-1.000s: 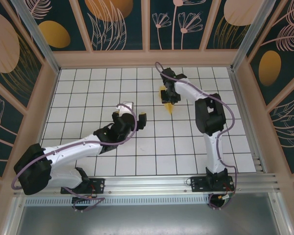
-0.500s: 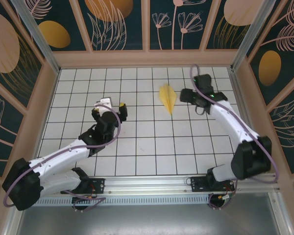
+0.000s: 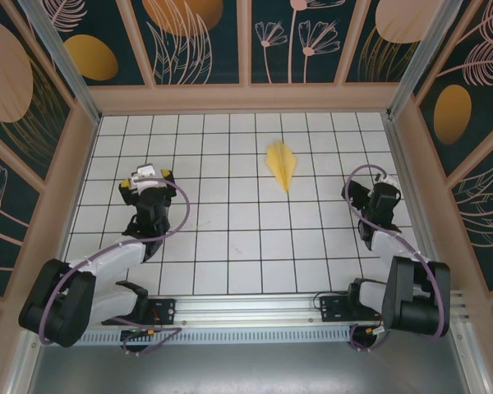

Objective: Fold a paper plane with a square sheet of paper (fold left side to right side)
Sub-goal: Reset both arms

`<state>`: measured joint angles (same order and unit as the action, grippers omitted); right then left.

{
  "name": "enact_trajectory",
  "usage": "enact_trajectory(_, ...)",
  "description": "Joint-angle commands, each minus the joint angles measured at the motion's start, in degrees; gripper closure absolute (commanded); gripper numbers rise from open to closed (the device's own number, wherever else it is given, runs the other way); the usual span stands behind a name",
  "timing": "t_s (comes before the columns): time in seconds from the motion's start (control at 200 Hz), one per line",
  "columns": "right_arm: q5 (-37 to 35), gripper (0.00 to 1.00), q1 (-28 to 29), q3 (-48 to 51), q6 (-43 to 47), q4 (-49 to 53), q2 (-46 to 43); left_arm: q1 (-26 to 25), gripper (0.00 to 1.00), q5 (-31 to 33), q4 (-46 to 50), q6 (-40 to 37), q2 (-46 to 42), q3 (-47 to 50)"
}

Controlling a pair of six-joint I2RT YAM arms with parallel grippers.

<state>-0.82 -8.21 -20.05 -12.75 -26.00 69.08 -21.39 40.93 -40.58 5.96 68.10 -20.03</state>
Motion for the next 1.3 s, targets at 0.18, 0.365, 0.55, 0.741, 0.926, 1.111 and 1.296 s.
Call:
enact_trajectory(0.18, -0.30, 0.01, 3.06, 5.47, 8.41, -34.46, 9.99, 7.14, 0.01, -10.55, -22.18, -5.43, 2.60, 7.33)
enact_trajectory(0.365, 1.84, 0.01, 7.61, 8.34, 13.78, -49.17, 19.42, 9.33, 0.02, -17.44, -36.14, -10.22, 8.52, 12.24)
enact_trajectory(0.55, 2.88, 0.01, 5.66, 6.58, 11.67, -45.11, 19.22, 11.29, 0.01, -20.54, -40.66, -8.98, 13.99, 12.77)
enact_trajectory(0.741, 2.84, 0.01, 5.66, 6.61, 11.70, -45.10, 19.19, 17.44, 0.01, -22.07, -37.63, -1.43, 19.59, 8.46)
enact_trajectory(0.926, 2.54, 0.01, 5.75, 6.65, 11.79, -45.24, 19.18, 19.34, 0.02, -23.67, -36.11, -0.02, 19.53, 8.01)
enact_trajectory(1.111, 1.88, 0.01, 6.28, 6.69, 12.05, -45.28, 19.22, 19.37, 0.02, -23.83, -35.89, -0.10, 19.21, 8.08)
enact_trajectory(1.296, 1.90, 0.01, 6.27, 6.67, 12.05, -45.28, 19.18, 19.37, 0.02, -23.92, -35.83, -0.14, 19.31, 8.00)
